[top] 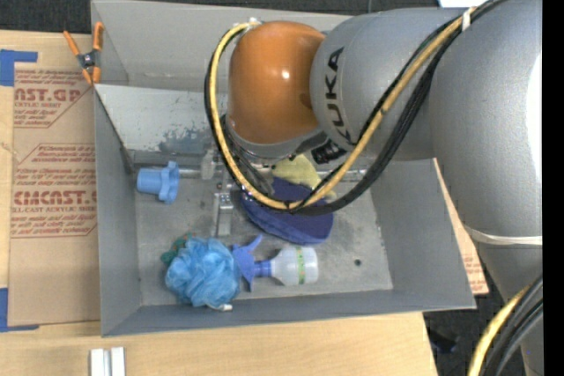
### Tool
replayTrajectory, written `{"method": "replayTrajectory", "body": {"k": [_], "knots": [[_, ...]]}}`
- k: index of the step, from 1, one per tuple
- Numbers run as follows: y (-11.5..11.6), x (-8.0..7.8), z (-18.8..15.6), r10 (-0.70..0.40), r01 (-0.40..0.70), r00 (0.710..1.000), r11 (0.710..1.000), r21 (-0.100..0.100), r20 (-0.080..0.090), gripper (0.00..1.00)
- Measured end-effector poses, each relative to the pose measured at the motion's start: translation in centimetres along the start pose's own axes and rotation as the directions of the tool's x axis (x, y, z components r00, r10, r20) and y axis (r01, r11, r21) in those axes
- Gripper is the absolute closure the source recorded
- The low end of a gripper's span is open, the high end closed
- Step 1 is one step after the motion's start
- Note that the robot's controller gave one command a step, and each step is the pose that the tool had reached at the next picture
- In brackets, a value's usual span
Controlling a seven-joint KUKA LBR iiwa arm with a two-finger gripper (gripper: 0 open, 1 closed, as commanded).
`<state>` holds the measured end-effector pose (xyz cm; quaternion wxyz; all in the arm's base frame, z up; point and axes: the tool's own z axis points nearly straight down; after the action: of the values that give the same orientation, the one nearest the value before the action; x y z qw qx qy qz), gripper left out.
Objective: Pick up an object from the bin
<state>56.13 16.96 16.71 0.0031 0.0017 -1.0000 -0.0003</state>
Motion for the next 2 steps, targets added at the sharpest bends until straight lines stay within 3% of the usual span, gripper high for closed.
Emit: {"method": "replayTrajectory", "body": {"k": [1,2], "knots": [[-0.1,-0.2,-0.5,0.002,-0.002,1.000,1.000,-0.001,0.007,0.00],[-4.8,3.9,6.6,-0.309,0.309,0.951,0.951,0.001,0.011,0.00]]}}
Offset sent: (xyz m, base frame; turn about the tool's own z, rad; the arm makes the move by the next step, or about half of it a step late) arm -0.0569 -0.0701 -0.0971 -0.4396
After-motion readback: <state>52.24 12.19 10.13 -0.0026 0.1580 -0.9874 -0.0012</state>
